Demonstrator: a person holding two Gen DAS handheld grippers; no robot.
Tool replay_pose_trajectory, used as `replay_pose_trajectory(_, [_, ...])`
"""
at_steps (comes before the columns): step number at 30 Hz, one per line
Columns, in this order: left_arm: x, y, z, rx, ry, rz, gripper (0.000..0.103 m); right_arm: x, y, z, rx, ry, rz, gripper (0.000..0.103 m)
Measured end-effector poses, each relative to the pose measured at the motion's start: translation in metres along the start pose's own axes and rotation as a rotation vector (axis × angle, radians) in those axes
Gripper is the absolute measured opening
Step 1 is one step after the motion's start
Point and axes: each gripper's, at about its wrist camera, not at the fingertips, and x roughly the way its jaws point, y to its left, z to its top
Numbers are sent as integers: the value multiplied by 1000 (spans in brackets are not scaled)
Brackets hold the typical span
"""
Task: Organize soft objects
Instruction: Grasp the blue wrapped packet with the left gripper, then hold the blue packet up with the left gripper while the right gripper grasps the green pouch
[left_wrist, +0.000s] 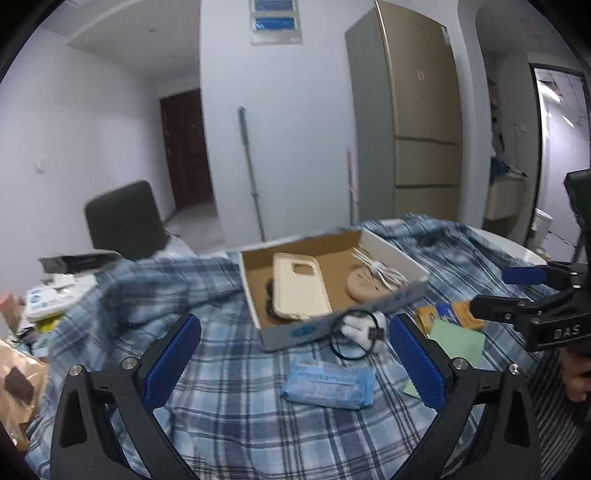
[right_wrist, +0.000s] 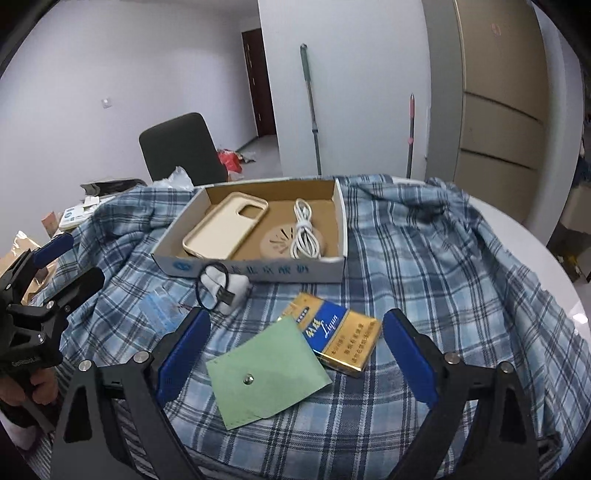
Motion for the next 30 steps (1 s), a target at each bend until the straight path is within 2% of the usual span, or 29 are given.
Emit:
replay_pose_trajectory(2, [8,0,0,5,38,-27,103,5,-2,-1,4,18,3,94])
replay_pose_trajectory(5, [26,-4,1,57,127,-23,103,9,-3,-4,6,39,12,94])
replay_pose_trajectory(9, [56,-6,-3,131,291,-149,103,12,-3,-5,4,55,16,94])
replay_pose_trajectory(13, [84,-11,-15,146,445,-243,103,13,-6,-5,18,64,16,94])
replay_pose_trajectory(18, [106,-15,-27,141,570,-275,103,18,-8,-6,27,85,15,94])
replay_pose_trajectory(20, [110,-14,-28,135,579,-271,103,19,-7,-7,25,91,16,94])
replay_pose_trajectory(22, [112,-15,-28,144,573,-270,98,19,-7,-7,24,90,15,94])
replay_pose_trajectory(23, [112,-16,-28,147,576,-275,79,19,-7,-7,24,89,15,94])
replay_pose_trajectory(24, [114,-16,-28,151,584,-273,70,19,-7,-7,24,89,14,94])
replay_pose_trajectory(27, [107,-18,-25,183,553,-251,66,19,-7,-7,28,88,13,94])
replay_pose_trajectory(30, [85,-22,-17,213,467,-212,66,19,-7,-6,26,87,13,94])
